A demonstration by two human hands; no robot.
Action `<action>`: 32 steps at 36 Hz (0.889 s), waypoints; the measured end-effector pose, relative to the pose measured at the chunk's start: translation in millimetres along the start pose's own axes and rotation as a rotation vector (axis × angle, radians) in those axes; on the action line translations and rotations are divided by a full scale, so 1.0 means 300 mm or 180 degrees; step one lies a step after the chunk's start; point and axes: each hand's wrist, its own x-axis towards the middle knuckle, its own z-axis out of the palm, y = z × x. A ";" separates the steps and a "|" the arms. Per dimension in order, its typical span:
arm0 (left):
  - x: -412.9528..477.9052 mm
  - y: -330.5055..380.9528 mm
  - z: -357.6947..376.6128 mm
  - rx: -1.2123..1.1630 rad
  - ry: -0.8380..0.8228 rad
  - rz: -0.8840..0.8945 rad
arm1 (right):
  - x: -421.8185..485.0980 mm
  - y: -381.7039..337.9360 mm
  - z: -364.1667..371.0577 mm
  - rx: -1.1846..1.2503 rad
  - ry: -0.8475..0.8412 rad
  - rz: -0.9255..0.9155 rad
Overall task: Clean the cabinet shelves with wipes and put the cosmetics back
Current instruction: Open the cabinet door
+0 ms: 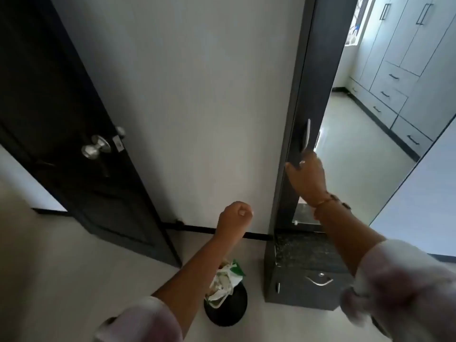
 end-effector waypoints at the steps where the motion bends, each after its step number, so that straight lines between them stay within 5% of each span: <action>1: 0.005 0.016 0.005 -0.0056 -0.0034 0.0017 | 0.028 -0.008 -0.009 -0.0041 0.0158 -0.0078; 21: 0.137 0.139 0.056 -0.0438 -0.0170 0.0383 | 0.118 -0.054 -0.047 0.0089 0.0507 0.0231; 32: 0.071 0.215 0.217 -0.0402 -0.1004 0.0648 | -0.114 -0.016 -0.117 -0.0166 0.1255 0.0105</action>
